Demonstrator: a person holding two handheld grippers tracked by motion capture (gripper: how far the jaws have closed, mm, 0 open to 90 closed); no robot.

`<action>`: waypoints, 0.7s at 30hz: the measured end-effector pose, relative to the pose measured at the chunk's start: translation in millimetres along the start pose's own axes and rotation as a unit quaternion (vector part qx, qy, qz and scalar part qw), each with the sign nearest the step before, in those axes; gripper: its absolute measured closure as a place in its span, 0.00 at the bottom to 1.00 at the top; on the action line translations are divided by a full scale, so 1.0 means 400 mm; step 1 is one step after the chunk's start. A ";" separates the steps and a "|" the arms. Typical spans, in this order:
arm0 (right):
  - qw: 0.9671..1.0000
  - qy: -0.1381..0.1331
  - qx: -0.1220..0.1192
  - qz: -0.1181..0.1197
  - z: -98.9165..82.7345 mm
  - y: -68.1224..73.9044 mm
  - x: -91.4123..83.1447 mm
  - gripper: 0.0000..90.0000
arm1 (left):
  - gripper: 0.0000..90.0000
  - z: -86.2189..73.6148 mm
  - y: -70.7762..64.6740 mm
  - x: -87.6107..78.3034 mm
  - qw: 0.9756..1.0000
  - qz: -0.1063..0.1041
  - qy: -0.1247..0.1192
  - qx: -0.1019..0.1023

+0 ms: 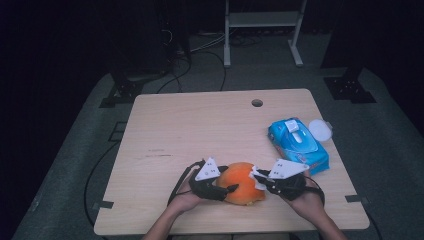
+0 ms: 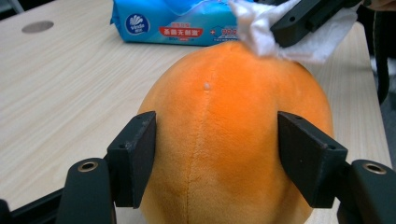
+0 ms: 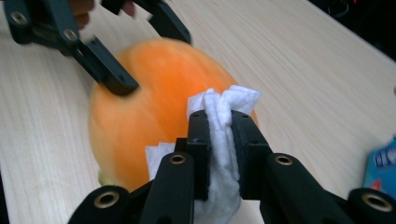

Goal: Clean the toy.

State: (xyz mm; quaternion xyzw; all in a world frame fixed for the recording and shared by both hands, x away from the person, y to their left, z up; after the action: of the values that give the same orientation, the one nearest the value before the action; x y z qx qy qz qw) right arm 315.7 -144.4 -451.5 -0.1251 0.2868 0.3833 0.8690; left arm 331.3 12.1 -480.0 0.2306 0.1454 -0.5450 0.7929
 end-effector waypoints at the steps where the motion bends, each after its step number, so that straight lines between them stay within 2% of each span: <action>1: 1.000 0.000 0.010 0.003 -0.005 -0.008 -0.003 0.87 | 0.33 0.004 -0.002 0.000 1.000 -0.003 -0.003 0.003; 3: 1.000 -0.003 0.016 0.010 -0.004 -0.006 -0.001 0.87 | 0.22 0.022 -0.011 0.003 1.000 -0.015 -0.018 0.013; 4: 1.000 -0.004 0.008 0.012 0.001 0.002 0.001 0.87 | 0.14 0.029 -0.018 0.007 0.999 -0.023 -0.021 0.017; 5: 1.000 -0.011 0.006 0.019 0.010 0.012 0.002 0.87 | 0.07 0.032 -0.022 0.013 0.999 -0.023 -0.014 0.024; 6: 0.999 -0.018 0.007 0.033 0.019 0.025 0.002 0.87 | 0.05 0.031 -0.026 0.021 0.999 -0.020 -0.006 0.030; 8: 0.999 -0.023 -0.005 0.046 0.033 0.050 0.005 0.88 | 0.14 0.025 -0.025 0.026 0.999 -0.010 0.004 0.037; 11: 0.999 -0.018 -0.019 0.037 0.031 0.059 0.014 0.88 | 0.27 0.016 -0.011 0.020 1.000 -0.001 0.007 0.018; 13: 0.999 -0.018 -0.007 0.039 0.027 0.046 0.014 0.88 | 0.31 0.008 0.003 0.012 1.000 0.004 0.005 -0.006; 16: 0.999 -0.010 0.007 0.030 0.009 0.019 0.014 0.88 | 0.32 -0.005 0.024 0.005 0.999 0.007 0.002 -0.040; 18: 1.000 -0.006 0.011 0.027 -0.003 0.011 0.011 0.88 | 0.32 -0.013 0.037 0.002 0.998 0.006 -0.003 -0.069; 21: 0.999 -0.014 0.015 0.039 0.004 0.027 0.004 0.88 | 0.32 -0.018 0.047 0.006 0.996 0.009 -0.007 -0.090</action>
State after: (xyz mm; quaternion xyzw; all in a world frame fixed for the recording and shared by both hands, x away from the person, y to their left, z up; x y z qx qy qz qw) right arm 309.2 -135.4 -451.0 -0.0957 0.2853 0.4144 0.8589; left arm 350.0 19.7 -483.3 0.1561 0.1857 -0.5239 0.8165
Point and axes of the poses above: each handheld gripper's, and its own axes: x roughly forward along the jaws, z roughly out of its top, y roughly to its left, the point moved 8 cm from there along x, roughly forward along the jaws, and after that the axes turned 13 degrees about x, right-handed, at the moved point
